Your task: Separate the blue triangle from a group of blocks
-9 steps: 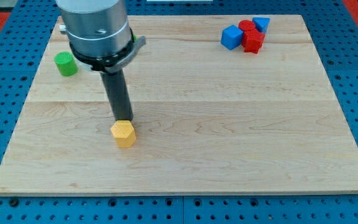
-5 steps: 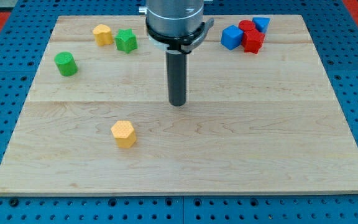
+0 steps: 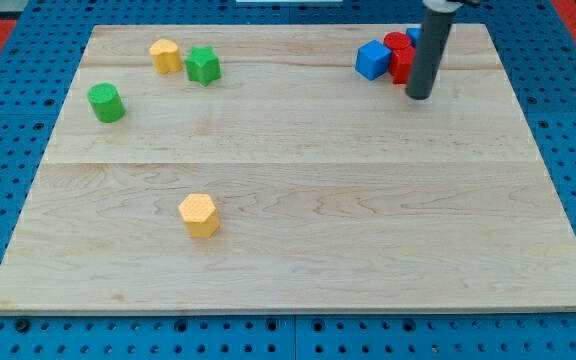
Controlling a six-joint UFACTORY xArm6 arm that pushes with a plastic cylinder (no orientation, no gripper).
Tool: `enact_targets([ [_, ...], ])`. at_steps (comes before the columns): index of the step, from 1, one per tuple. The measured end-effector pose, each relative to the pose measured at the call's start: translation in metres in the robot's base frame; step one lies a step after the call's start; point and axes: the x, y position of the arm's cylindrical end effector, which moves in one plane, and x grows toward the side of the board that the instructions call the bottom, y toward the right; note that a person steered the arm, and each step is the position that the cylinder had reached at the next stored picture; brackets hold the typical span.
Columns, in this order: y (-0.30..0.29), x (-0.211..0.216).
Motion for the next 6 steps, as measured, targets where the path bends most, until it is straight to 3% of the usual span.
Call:
enact_targets([
  [6, 0.027, -0.057],
])
